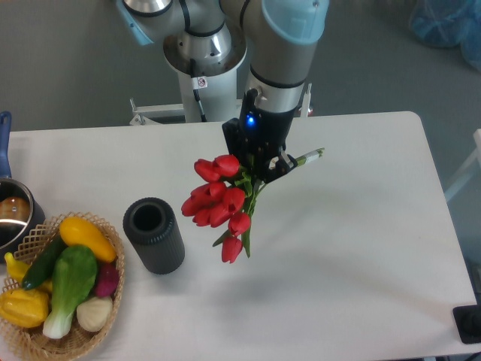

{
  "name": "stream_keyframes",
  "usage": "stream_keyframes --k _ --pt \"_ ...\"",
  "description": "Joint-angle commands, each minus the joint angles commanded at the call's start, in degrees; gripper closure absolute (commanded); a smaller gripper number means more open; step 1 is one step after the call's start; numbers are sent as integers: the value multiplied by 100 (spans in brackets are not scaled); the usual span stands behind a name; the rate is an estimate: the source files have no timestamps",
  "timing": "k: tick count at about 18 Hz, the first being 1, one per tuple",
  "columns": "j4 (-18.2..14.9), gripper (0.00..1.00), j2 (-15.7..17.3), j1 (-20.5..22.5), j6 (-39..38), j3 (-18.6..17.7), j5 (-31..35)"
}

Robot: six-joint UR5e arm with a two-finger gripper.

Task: Insert the flowers into the vase
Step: 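Carry the red tulip bunch in the gripper over the black vase, then lower the tulip stems down into the black vase opening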

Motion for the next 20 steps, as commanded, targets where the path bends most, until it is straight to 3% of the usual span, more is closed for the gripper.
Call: stream_keyframes --k 2,5,9,16,20 --pt "96 100 0 -96 0 -44 -26" --pt "754 100 -96 -360 -498 -44 -88" --pt "1221 100 -97 -537 -677 -228 -411" --pt "2029 100 -35 7 -1634 -185 -2590" --pt "2101 100 -53 193 -2458 -89 -3927"
